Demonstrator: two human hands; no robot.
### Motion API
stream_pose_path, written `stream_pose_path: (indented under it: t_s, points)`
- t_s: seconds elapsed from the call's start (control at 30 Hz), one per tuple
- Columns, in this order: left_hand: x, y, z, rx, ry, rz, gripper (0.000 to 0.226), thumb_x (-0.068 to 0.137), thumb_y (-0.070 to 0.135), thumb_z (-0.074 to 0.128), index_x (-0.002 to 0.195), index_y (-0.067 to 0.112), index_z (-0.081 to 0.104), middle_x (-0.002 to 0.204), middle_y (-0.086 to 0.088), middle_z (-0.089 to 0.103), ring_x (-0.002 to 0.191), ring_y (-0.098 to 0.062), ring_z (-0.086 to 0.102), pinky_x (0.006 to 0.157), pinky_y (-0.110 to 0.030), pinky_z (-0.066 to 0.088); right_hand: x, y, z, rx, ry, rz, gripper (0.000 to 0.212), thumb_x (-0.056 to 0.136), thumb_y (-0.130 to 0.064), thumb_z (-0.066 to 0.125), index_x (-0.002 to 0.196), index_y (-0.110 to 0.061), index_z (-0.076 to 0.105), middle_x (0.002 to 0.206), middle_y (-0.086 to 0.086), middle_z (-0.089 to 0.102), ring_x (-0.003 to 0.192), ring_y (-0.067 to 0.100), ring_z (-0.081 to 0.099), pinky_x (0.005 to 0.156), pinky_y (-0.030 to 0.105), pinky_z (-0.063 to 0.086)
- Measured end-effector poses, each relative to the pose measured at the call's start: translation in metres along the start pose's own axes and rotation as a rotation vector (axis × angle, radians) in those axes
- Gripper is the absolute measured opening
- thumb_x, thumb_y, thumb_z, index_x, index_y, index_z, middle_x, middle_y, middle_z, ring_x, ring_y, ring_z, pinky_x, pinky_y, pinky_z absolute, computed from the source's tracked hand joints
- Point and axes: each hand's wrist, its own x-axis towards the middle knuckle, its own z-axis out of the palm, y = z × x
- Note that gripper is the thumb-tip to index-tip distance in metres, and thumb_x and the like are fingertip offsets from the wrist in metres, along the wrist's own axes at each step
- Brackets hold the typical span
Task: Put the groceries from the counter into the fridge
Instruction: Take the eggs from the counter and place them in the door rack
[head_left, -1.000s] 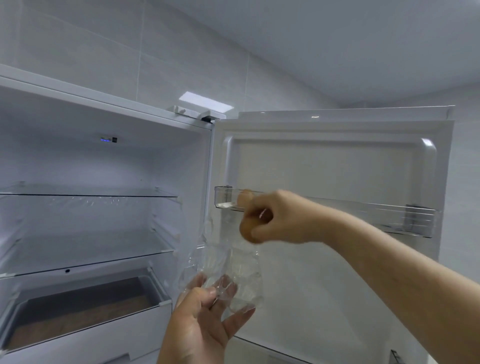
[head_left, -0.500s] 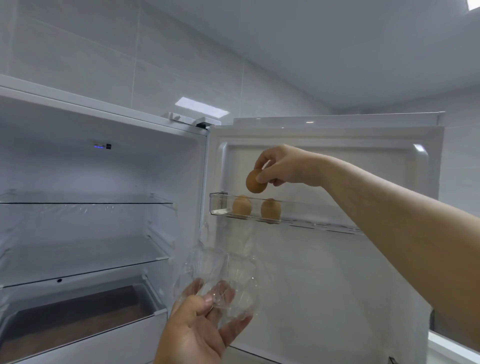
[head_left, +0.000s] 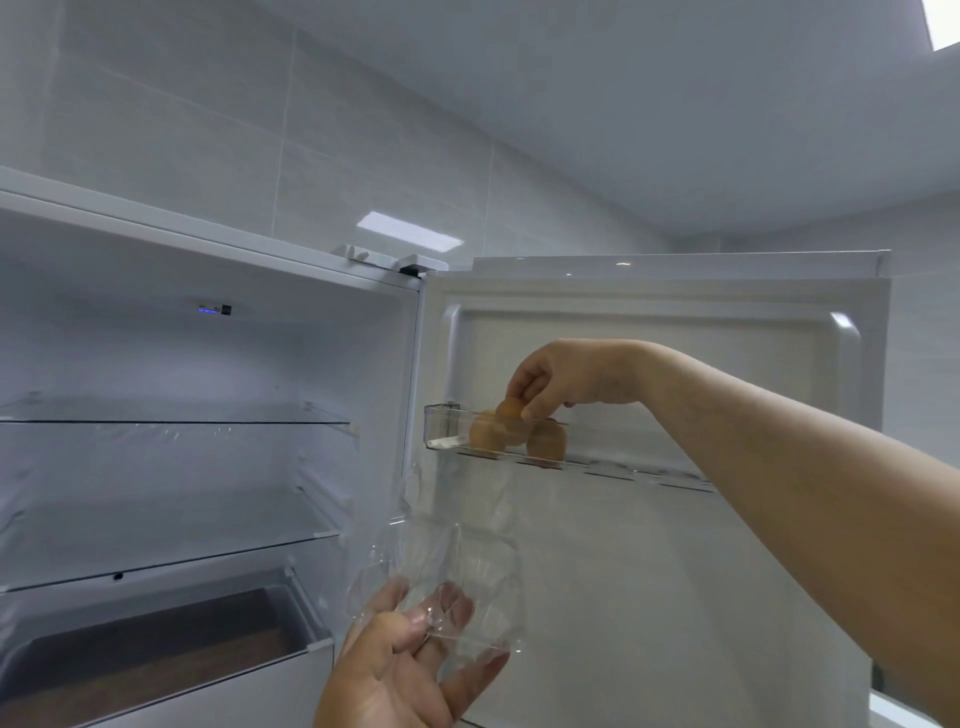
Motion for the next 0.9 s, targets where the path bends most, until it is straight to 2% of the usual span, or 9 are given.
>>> stream_pose_path:
  t_s: [0.13,0.27,0.33,0.43,0.57,0.7,0.77,0.83,0.9]
  points:
    - [0.002,0.001,-0.002,-0.021,-0.011,-0.013,0.057,0.083,-0.005,0.04,0.139,0.007,0.047,0.119,-0.031,0.06,0.106,-0.044,0.058,0.05,-0.066,0.051,0.004,0.005,0.001,-0.001,-0.073,0.005,0.023,0.084,-0.011,0.075,0.101,-0.025,0.07,0.086,-0.013,0.072,0.083,0.006,0.058,0.075,0.024,0.038]
    - [0.003,0.002,-0.001,-0.027,-0.018,-0.038,0.075,0.065,-0.003,0.047,0.139,0.009,0.047,0.125,-0.031,0.057,0.118,-0.045,0.055,0.053,-0.068,0.049,0.007,0.007,0.003,-0.007,-0.113,-0.001,0.026,0.083,-0.008,0.076,0.1,-0.027,0.069,0.084,-0.015,0.072,0.082,0.007,0.057,0.075,0.026,0.038]
    - [0.002,0.004,-0.001,-0.033,-0.029,-0.044,0.078,0.063,-0.002,0.048,0.139,0.01,0.047,0.127,-0.031,0.057,0.121,-0.045,0.053,0.055,-0.069,0.047,0.008,0.007,0.004,-0.011,-0.123,-0.001,0.028,0.083,-0.007,0.076,0.1,-0.027,0.068,0.084,-0.015,0.071,0.083,0.008,0.057,0.077,0.027,0.039]
    - [0.002,0.004,-0.003,-0.038,-0.054,-0.05,0.076,0.065,0.0,0.048,0.14,0.01,0.047,0.125,-0.031,0.057,0.122,-0.045,0.053,0.056,-0.07,0.047,0.011,0.009,0.007,0.003,-0.131,-0.002,0.028,0.083,-0.006,0.075,0.099,-0.027,0.067,0.085,-0.013,0.07,0.086,0.011,0.056,0.079,0.029,0.039]
    - [0.002,0.002,-0.004,-0.031,-0.037,-0.018,0.056,0.085,0.0,0.042,0.14,0.01,0.046,0.121,-0.032,0.057,0.122,-0.046,0.052,0.054,-0.068,0.05,0.013,0.009,0.009,-0.01,-0.136,-0.003,0.026,0.084,-0.008,0.076,0.099,-0.028,0.068,0.088,-0.009,0.066,0.089,0.015,0.054,0.079,0.03,0.039]
    - [0.003,0.0,-0.005,-0.007,-0.038,-0.02,0.072,0.068,0.003,0.048,0.14,0.01,0.046,0.128,-0.033,0.055,0.122,-0.046,0.052,0.057,-0.066,0.052,0.013,0.011,0.011,-0.001,-0.133,-0.019,0.026,0.083,-0.01,0.077,0.101,-0.027,0.07,0.095,-0.006,0.068,0.095,0.019,0.058,0.089,0.039,0.047]
    - [0.002,0.0,-0.004,0.003,-0.033,-0.011,0.072,0.068,0.004,0.049,0.14,0.01,0.046,0.127,-0.034,0.055,0.123,-0.045,0.052,0.058,-0.067,0.051,0.013,0.011,0.012,-0.003,-0.122,-0.02,0.027,0.083,-0.01,0.077,0.101,-0.027,0.069,0.096,-0.005,0.069,0.096,0.019,0.059,0.094,0.042,0.048]
    - [0.0,0.0,-0.002,-0.012,-0.023,0.012,0.059,0.081,0.003,0.047,0.14,0.009,0.045,0.126,-0.034,0.055,0.122,-0.046,0.053,0.059,-0.069,0.048,0.012,0.01,0.013,-0.01,-0.11,-0.021,0.028,0.083,-0.009,0.077,0.101,-0.028,0.069,0.095,-0.005,0.07,0.094,0.018,0.06,0.091,0.039,0.048]
    - [-0.002,-0.001,-0.001,-0.018,-0.005,0.021,0.05,0.089,0.003,0.044,0.139,0.008,0.045,0.125,-0.034,0.056,0.121,-0.046,0.053,0.059,-0.07,0.046,0.009,0.009,0.014,0.007,-0.094,-0.031,0.029,0.083,-0.007,0.075,0.103,-0.027,0.068,0.096,-0.005,0.07,0.088,0.015,0.061,0.082,0.029,0.049]
